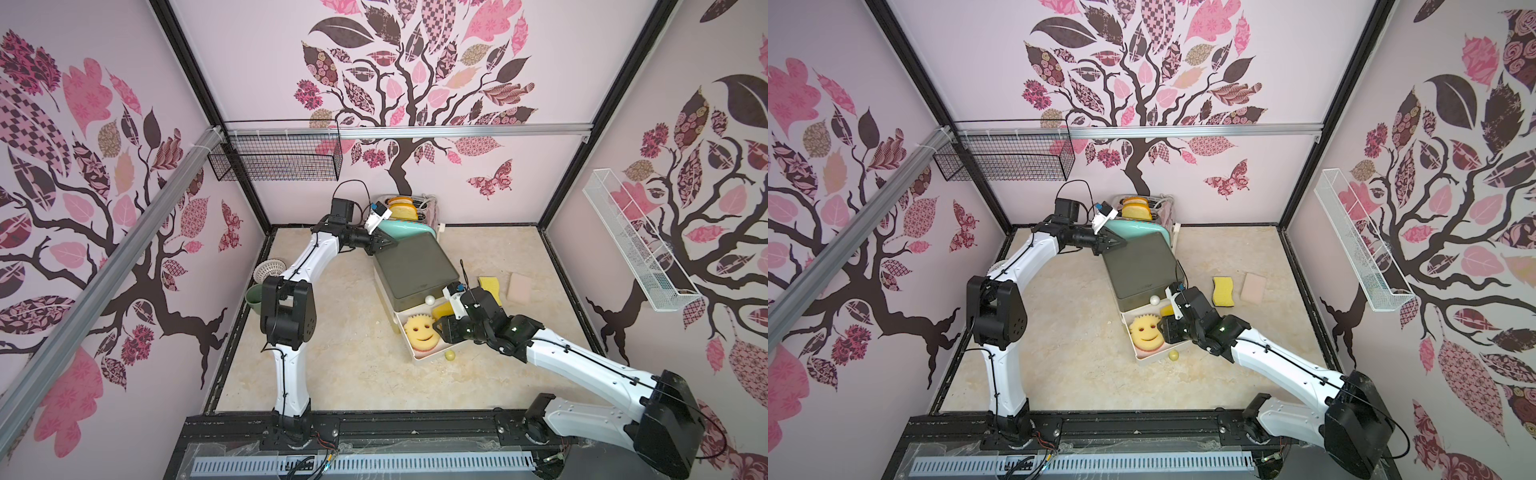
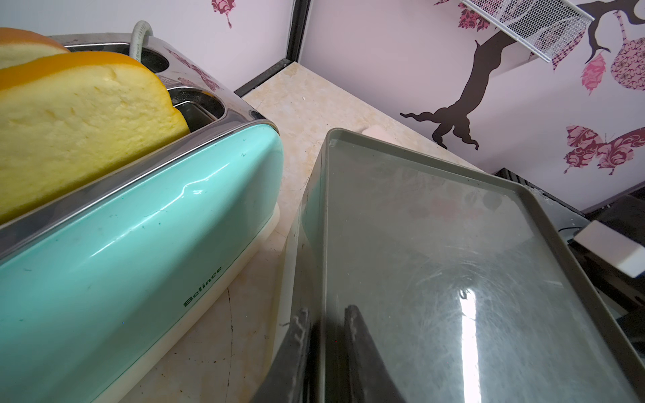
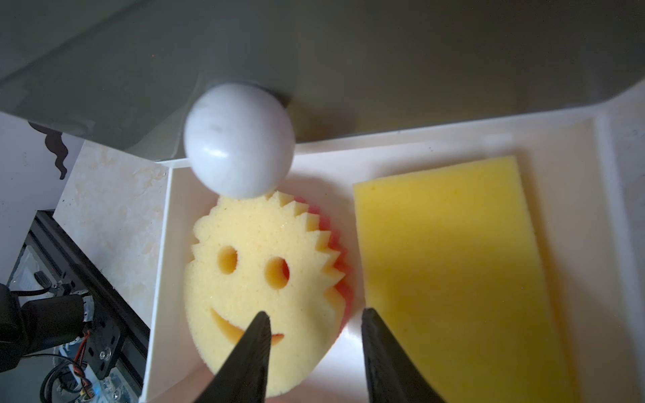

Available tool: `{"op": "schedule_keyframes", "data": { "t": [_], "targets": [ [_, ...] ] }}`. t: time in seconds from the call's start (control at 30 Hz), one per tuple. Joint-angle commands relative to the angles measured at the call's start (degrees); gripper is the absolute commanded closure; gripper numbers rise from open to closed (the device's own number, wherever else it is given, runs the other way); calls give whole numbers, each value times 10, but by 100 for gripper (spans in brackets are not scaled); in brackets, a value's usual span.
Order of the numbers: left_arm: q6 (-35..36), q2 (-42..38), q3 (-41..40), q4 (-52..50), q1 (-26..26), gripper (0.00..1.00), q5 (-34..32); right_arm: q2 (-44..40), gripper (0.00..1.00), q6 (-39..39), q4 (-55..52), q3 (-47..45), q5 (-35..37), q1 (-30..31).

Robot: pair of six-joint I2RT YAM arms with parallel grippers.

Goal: Take the sponge out of the drawer
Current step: Pick up the sponge from the drawer.

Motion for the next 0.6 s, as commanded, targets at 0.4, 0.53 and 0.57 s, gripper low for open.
{"op": "schedule_keyframes", "data": {
  "t": [0.4, 0.53, 0.57],
  "targets": [
    [14, 46, -14, -52, -1, 79, -17, 32, 62, 11, 44, -8, -24, -3],
    [15, 47, -13, -52, 0, 79, -17, 40, 68, 14, 47, -12, -29, -3],
    [15, 47, -13, -53, 1, 80, -17, 40, 69, 15, 48, -14, -29, -3]
  ]
}}
